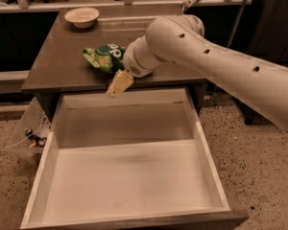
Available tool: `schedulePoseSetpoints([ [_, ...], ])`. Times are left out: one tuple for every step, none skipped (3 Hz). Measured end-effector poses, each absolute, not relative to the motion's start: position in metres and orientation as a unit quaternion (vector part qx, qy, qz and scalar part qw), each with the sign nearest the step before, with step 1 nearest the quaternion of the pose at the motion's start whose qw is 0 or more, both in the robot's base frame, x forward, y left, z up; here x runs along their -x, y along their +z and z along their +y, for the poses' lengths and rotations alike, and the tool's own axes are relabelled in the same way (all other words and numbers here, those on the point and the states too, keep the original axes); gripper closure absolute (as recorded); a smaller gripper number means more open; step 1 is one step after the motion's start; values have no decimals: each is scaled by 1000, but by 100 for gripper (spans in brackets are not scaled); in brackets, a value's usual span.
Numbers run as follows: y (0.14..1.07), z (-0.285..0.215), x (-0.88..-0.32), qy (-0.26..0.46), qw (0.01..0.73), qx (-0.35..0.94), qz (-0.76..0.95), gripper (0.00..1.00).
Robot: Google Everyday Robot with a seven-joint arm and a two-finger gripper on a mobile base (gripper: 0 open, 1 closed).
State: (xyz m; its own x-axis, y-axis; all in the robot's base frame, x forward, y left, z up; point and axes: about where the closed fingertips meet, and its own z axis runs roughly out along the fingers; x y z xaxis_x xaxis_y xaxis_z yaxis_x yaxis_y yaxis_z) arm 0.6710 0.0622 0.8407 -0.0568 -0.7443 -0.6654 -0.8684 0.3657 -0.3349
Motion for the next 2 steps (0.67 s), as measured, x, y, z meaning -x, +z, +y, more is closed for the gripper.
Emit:
schedulePoseSetpoints([
  [819,71,-670,83,387,565,724,0],
  [809,75,-669,87,380,568,725,0],
])
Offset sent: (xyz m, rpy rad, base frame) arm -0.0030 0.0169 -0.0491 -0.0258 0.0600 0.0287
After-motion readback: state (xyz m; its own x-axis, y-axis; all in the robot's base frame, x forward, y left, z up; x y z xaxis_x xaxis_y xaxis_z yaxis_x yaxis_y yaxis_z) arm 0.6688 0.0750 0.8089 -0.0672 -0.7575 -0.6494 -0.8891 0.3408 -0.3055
